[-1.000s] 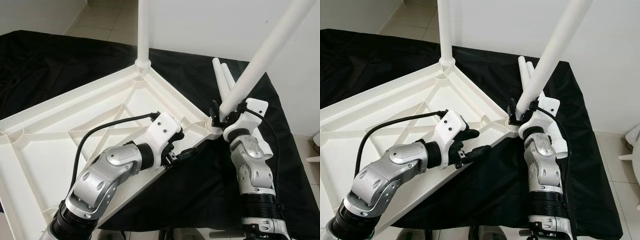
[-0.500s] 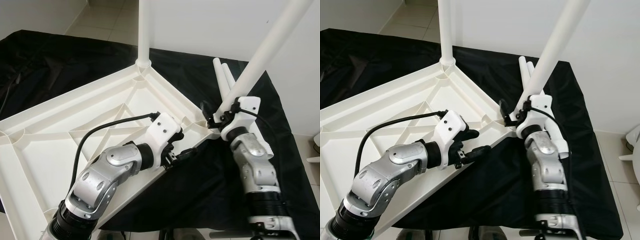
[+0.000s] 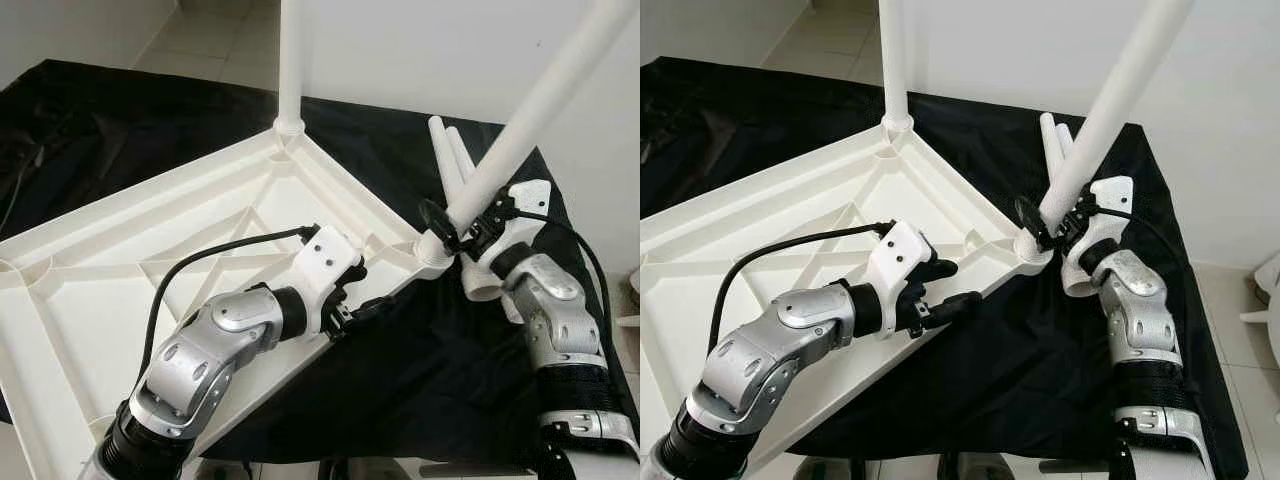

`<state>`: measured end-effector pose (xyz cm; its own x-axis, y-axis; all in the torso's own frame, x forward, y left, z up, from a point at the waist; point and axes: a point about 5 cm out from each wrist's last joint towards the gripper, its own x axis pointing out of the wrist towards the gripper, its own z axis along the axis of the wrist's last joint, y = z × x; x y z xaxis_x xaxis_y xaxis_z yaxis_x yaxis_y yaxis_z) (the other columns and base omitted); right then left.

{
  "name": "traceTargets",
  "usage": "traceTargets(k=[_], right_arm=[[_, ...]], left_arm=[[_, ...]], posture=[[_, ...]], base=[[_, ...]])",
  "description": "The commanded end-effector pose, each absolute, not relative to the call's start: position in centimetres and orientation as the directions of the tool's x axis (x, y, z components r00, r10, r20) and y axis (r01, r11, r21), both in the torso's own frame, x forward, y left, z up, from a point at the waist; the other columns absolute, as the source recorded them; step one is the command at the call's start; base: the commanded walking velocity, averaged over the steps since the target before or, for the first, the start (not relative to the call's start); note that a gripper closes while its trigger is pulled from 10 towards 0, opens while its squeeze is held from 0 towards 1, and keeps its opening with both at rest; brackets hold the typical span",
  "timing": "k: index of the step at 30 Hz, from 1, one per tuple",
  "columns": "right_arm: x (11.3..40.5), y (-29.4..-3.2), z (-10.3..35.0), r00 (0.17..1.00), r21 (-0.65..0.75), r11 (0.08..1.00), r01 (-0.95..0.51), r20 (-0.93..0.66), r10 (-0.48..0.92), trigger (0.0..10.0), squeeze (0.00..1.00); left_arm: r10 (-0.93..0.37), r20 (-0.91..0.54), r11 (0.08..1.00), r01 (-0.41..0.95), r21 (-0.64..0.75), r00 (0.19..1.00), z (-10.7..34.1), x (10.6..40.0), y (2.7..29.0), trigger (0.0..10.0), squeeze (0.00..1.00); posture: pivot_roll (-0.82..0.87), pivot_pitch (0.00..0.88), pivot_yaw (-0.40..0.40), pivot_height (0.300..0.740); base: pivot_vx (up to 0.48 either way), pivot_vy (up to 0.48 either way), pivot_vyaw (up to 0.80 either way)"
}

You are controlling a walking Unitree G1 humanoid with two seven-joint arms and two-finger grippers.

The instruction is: Building children table

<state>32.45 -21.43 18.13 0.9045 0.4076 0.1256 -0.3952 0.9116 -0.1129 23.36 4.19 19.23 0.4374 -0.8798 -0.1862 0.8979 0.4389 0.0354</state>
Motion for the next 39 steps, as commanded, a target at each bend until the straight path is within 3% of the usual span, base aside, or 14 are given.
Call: traceTargets(k=[1,5,11,12,13,14,16,17,18,35,39], right_arm=[[32.5,-22.1,18.0,0.894,-0.109,0.902,-0.418,0.126,0.429,10.0,0.0],[32.9,-21.9,17.5,0.845,-0.082,0.852,-0.517,0.108,0.523,10.0,0.0],[33.5,-21.6,17.2,0.824,-0.091,0.829,-0.552,0.096,0.559,10.0,0.0],[33.8,-21.5,17.2,0.819,-0.095,0.824,-0.559,0.094,0.566,8.5,0.0],[33.8,-21.5,17.2,0.819,-0.095,0.824,-0.559,0.094,0.566,8.5,0.0],[34.0,-21.5,17.1,0.815,-0.099,0.819,-0.565,0.088,0.573,7.2,0.0],[34.2,-21.5,17.1,0.813,-0.101,0.816,-0.569,0.083,0.577,7.2,0.0],[34.3,-21.5,17.1,0.81,-0.105,0.813,-0.573,0.081,0.581,2.6,0.0],[34.4,-21.5,17.2,0.809,-0.101,0.813,-0.574,0.081,0.582,0.0,0.0],[34.2,-21.3,17.1,0.796,-0.03,0.802,-0.597,0.099,0.597,0.0,0.0],[34.2,-20.7,16.8,0.846,-0.015,0.85,-0.526,0.093,0.525,0.0,0.0]], left_arm=[[-0.877,-0.198,0.442,0.896,0.029,0.439,19.1,23.3,4.1,10.0,0.0],[-0.88,-0.204,0.432,0.901,0.031,0.429,19.1,23.3,4.2,10.0,0.0],[-0.881,-0.207,0.429,0.903,0.033,0.426,19.1,23.3,4.2,10.0,0.0],[-0.881,-0.208,0.428,0.903,0.033,0.425,19.1,23.3,4.2,10.0,0.0],[-0.881,-0.208,0.428,0.903,0.033,0.425,19.1,23.3,4.2,10.0,0.0],[-0.881,-0.209,0.427,0.903,0.033,0.424,19.1,23.3,4.2,10.0,0.0],[-0.881,-0.209,0.427,0.904,0.033,0.424,19.1,23.2,4.2,10.0,0.0],[-0.881,-0.21,0.427,0.904,0.033,0.424,19.1,23.2,4.2,10.0,0.0],[-0.881,-0.211,0.428,0.903,0.033,0.424,19.1,23.2,4.2,10.0,0.0],[-0.88,-0.217,0.426,0.904,0.026,0.421,19.0,23.0,4.2,10.0,0.0],[-0.881,-0.217,0.426,0.904,0.023,0.421,19.0,23.0,4.2,10.0,0.0]], posture=[[0.05,0.117,-0.04,0.74],[0.05,0.114,-0.03,0.74],[0.06,0.112,-0.027,0.74],[0.06,0.113,-0.028,0.74],[0.06,0.113,-0.028,0.74],[0.06,0.113,-0.028,0.74],[0.06,0.113,-0.029,0.74],[0.06,0.113,-0.029,0.74],[0.06,0.114,-0.032,0.74],[0.06,0.115,-0.046,0.74],[0.06,0.119,-0.053,0.74]], base=[[0.0,0.0,0.0],[0.0,0.0,0.0],[0.0,0.0,0.0],[0.0,0.0,0.0],[0.0,0.0,0.0],[0.0,0.0,0.0],[0.0,0.0,0.0],[0.0,0.0,0.0],[0.0,0.0,0.0],[0.0,0.0,0.0],[0.0,0.0,0.0]])
